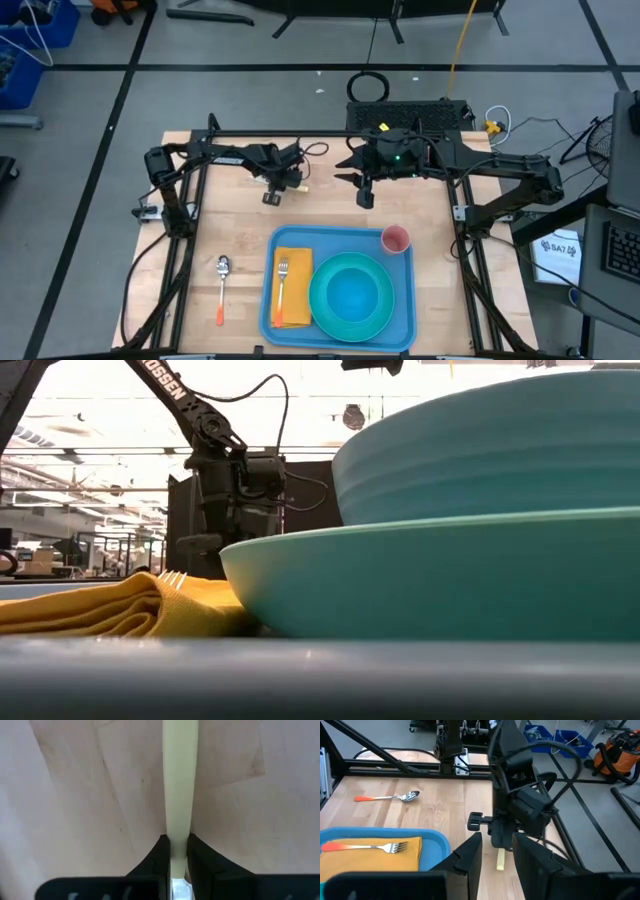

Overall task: Set up tray
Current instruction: Put the yellow table knife on top of the yellow table napkin

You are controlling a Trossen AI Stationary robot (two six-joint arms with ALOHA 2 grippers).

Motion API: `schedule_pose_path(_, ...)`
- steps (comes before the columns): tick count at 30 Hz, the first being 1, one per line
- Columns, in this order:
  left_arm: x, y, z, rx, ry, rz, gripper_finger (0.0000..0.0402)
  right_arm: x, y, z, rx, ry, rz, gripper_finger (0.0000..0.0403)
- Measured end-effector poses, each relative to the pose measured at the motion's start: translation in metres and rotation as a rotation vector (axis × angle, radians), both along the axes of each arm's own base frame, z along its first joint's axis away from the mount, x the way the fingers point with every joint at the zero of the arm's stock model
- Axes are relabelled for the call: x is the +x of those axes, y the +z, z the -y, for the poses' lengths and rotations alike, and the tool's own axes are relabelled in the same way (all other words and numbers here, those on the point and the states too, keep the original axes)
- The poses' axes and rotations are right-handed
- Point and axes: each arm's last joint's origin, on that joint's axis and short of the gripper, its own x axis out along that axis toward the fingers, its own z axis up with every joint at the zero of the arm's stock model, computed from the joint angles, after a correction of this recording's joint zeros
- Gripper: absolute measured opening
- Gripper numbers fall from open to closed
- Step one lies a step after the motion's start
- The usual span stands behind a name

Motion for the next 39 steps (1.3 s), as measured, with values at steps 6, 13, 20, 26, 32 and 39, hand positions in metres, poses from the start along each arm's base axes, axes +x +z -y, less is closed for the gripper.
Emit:
schedule_pose_path(6,-0.004,0.044,0.032,0.061,-0.093,0.049,0.0038,0.0,0.0,0.0,-0.001,0.0,0.0,0.01)
schedule_pose_path(13,-0.028,0.101,0.122,0.006,-0.428,0.112,0.0038,0.0,0.0,0.001,-0.001,-0.004,0.0,0.01)
schedule_pose_path(20,-0.039,0.105,0.201,0.061,-0.588,0.093,0.0038,0.001,0.001,0.001,0.007,-0.009,0.014,0.01)
schedule_pose_path(26,-0.031,0.078,0.242,0.074,-0.705,0.043,0.0038,0.001,0.002,0.002,0.042,-0.028,0.032,0.01)
schedule_pose_path(32,-0.02,0.047,0.273,0.098,-0.892,-0.07,0.0038,0.001,0.003,0.002,0.104,-0.059,0.047,0.01)
schedule_pose_path(39,0.002,0.063,0.299,0.182,-1.052,-0.056,0.0038,0.002,0.003,0.002,0.149,-0.081,0.062,0.01)
